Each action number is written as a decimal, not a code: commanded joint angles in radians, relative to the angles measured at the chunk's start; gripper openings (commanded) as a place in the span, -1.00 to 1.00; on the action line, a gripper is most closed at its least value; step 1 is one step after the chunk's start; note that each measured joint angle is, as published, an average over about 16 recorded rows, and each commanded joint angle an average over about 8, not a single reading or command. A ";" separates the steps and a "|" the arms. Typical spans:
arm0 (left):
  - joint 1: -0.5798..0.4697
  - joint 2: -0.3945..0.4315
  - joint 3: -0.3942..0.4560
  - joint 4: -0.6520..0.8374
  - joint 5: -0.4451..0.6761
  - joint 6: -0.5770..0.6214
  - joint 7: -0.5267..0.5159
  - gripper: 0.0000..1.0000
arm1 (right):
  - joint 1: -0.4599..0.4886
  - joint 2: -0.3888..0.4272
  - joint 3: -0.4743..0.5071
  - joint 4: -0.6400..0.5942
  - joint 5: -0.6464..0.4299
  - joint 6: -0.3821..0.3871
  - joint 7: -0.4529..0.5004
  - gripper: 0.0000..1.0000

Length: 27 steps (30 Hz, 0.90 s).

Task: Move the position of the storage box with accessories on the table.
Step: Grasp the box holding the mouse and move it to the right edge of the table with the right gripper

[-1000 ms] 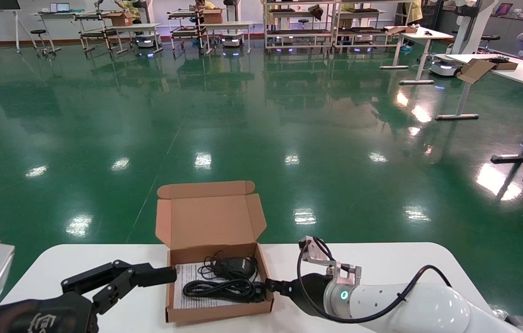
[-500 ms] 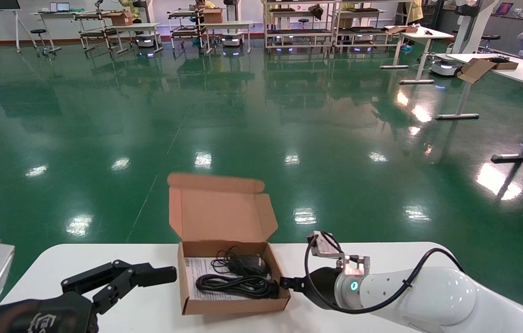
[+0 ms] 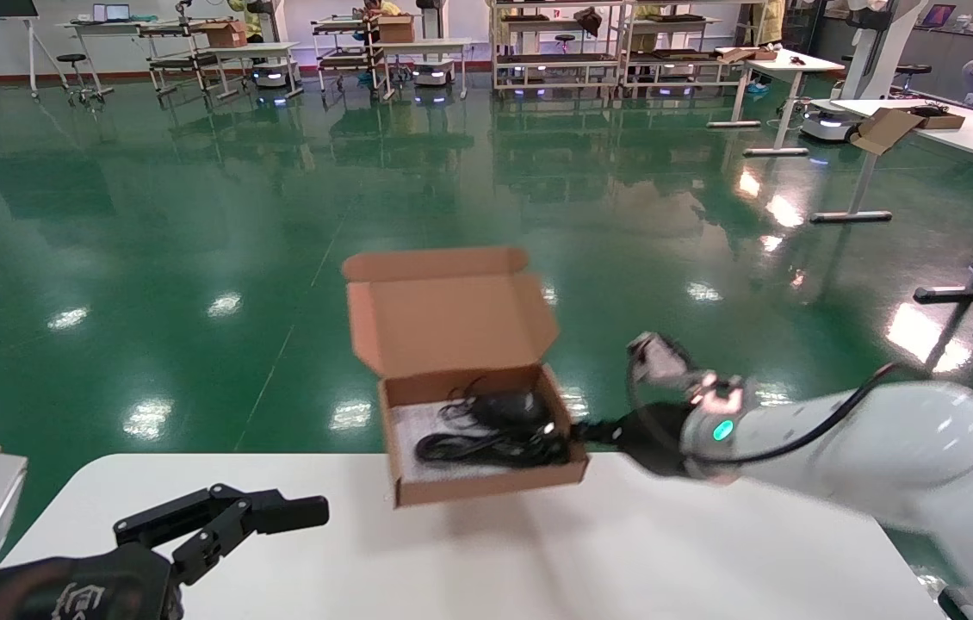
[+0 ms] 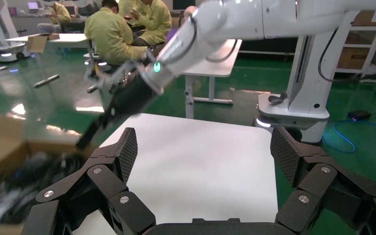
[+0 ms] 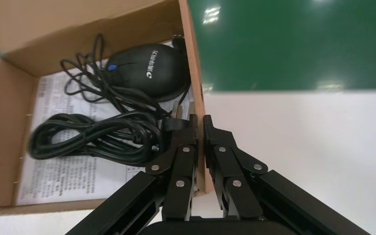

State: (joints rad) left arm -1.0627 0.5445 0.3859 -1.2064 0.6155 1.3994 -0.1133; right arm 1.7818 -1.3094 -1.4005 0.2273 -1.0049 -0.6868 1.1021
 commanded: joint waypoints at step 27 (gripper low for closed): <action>0.000 0.000 0.000 0.000 0.000 0.000 0.000 1.00 | 0.120 0.309 0.030 -0.202 0.024 -0.132 -0.353 -1.00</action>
State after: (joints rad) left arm -1.0627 0.5445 0.3859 -1.2064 0.6155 1.3994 -0.1133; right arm 1.8964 -1.0061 -1.3700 0.0254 -0.9799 -0.8145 0.7547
